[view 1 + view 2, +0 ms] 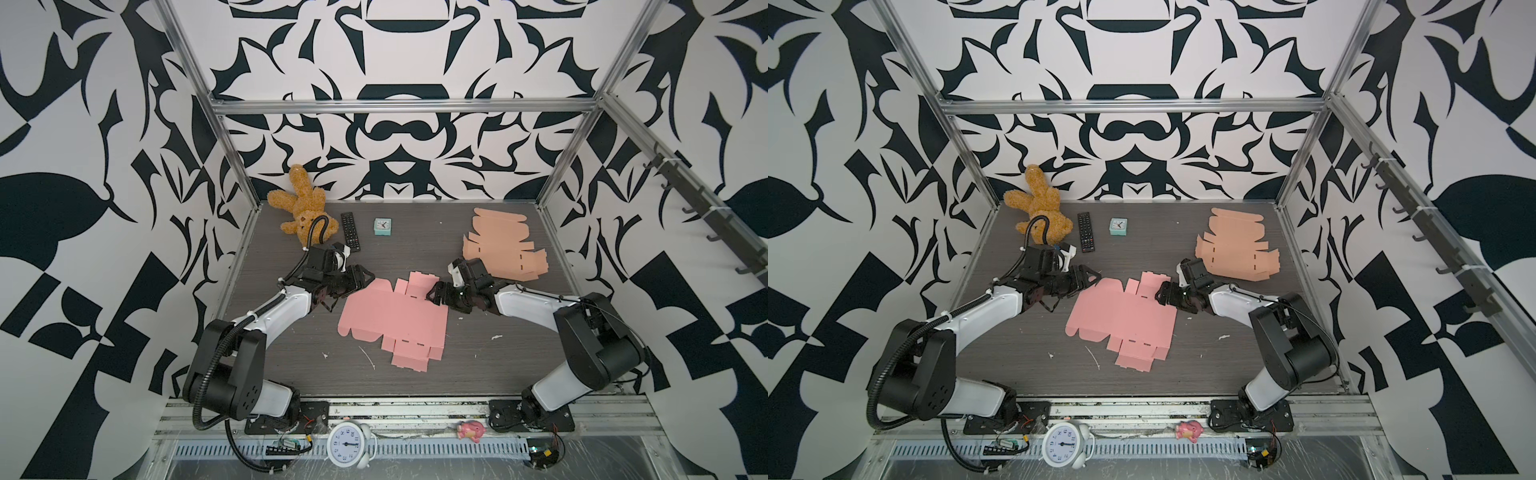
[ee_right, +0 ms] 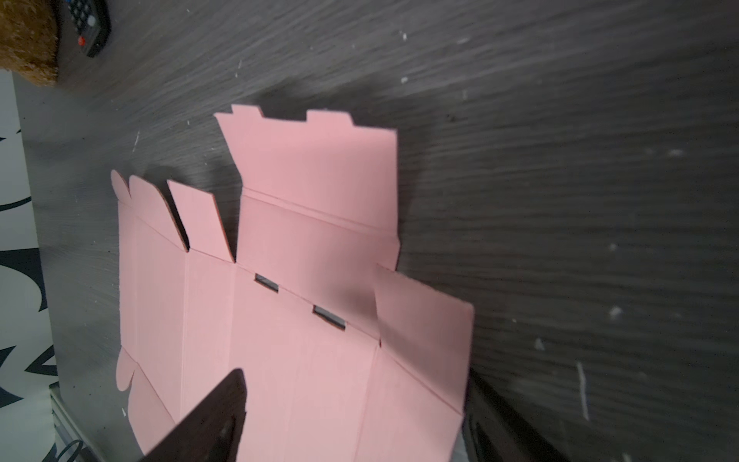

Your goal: Fold the paper box

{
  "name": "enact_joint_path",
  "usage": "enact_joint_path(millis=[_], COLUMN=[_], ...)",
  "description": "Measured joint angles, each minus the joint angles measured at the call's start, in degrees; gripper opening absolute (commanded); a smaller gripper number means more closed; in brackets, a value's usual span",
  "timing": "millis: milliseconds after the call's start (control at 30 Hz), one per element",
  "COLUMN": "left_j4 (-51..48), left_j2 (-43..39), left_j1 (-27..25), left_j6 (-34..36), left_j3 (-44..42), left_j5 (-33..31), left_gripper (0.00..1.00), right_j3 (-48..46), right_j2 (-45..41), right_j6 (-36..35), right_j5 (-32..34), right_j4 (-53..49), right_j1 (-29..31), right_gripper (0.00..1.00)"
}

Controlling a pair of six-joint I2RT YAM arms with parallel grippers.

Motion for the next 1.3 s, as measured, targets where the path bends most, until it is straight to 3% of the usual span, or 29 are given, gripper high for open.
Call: enact_joint_path(millis=[400, 700, 1100, 1300], left_j4=[-1.07, -1.99, -0.70, -0.66], left_j2=[-1.05, -1.99, -1.99, -2.67], left_j1=[1.66, 1.64, 0.28, -0.17], left_j6=[2.43, 5.18, 5.95, 6.12], left_j3=[-2.82, -4.13, -6.99, -8.17], left_j5=[-0.15, 0.26, 2.73, 3.08], left_gripper=[0.61, 0.62, 0.61, 0.54], right_j3=[2.29, -1.62, -5.66, -5.84], right_j2=[1.25, -8.57, -13.73, -13.51], right_j6=[-0.31, -0.15, 2.40, 4.59], right_j5=[0.07, 2.99, 2.29, 0.07], right_j4=[-1.68, -7.26, -11.10, -10.32], right_j1=[1.18, 1.20, 1.31, 1.57], right_gripper=[0.88, 0.94, 0.90, 0.87])
